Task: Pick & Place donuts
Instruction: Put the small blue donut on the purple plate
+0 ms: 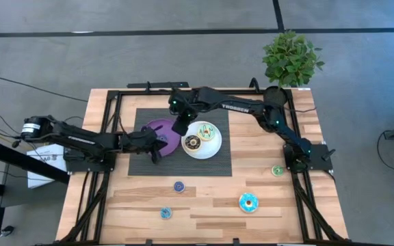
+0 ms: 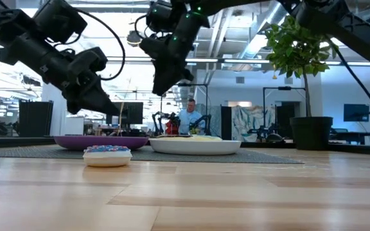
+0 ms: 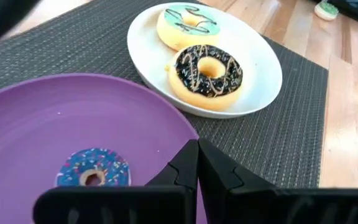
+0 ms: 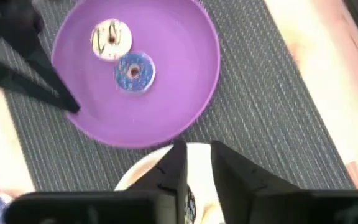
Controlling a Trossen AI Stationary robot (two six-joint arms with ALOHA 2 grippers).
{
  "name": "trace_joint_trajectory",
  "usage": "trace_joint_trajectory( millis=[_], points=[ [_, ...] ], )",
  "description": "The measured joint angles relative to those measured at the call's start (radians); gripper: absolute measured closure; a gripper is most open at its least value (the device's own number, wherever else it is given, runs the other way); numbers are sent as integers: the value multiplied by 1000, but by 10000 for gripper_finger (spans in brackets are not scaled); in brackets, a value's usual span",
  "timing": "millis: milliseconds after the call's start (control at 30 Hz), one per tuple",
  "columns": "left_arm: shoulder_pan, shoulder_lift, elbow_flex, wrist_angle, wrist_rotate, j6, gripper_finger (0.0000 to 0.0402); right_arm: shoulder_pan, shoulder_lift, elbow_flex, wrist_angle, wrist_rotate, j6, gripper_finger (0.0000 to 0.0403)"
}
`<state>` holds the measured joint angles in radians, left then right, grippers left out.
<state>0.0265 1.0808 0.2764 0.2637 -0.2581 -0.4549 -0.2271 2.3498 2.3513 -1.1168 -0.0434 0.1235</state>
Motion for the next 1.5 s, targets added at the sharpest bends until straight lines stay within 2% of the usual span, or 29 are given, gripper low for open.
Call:
trace_joint_trajectory(
  millis=[167, 367, 533, 633, 767, 1000, 1233, 1367, 1500],
  points=[
    [-14, -95, 0, -74, -21, 2, 401, 30, -3, 0, -3, 37, 6, 396],
    [-50, -193, 0, -138, -55, 32, 401, 73, -8, -2, 59, 51, 11, 398],
    [-85, -273, 0, -211, -67, 32, 401, 101, -29, -117, 163, 55, 55, 400],
    [-101, -319, 0, -257, -71, 32, 401, 125, -84, -251, 280, 66, 92, 402],
    [-113, -367, -1, -296, -81, 32, 401, 162, -213, -503, 492, 76, 164, 402],
    [-115, -376, 17, -316, -80, 84, 401, 244, -514, -973, 830, 216, 243, 402],
    [-154, -283, 143, -366, -118, 149, 401, 376, -810, -1382, 1086, 365, 348, 403],
    [-192, -188, 238, -454, -145, 147, 401, 447, -951, -1527, 1159, 390, 345, 403],
    [-235, -79, 341, -504, -186, 102, 401, 487, -1069, -1635, 1158, 390, 348, 403]
  ],
)
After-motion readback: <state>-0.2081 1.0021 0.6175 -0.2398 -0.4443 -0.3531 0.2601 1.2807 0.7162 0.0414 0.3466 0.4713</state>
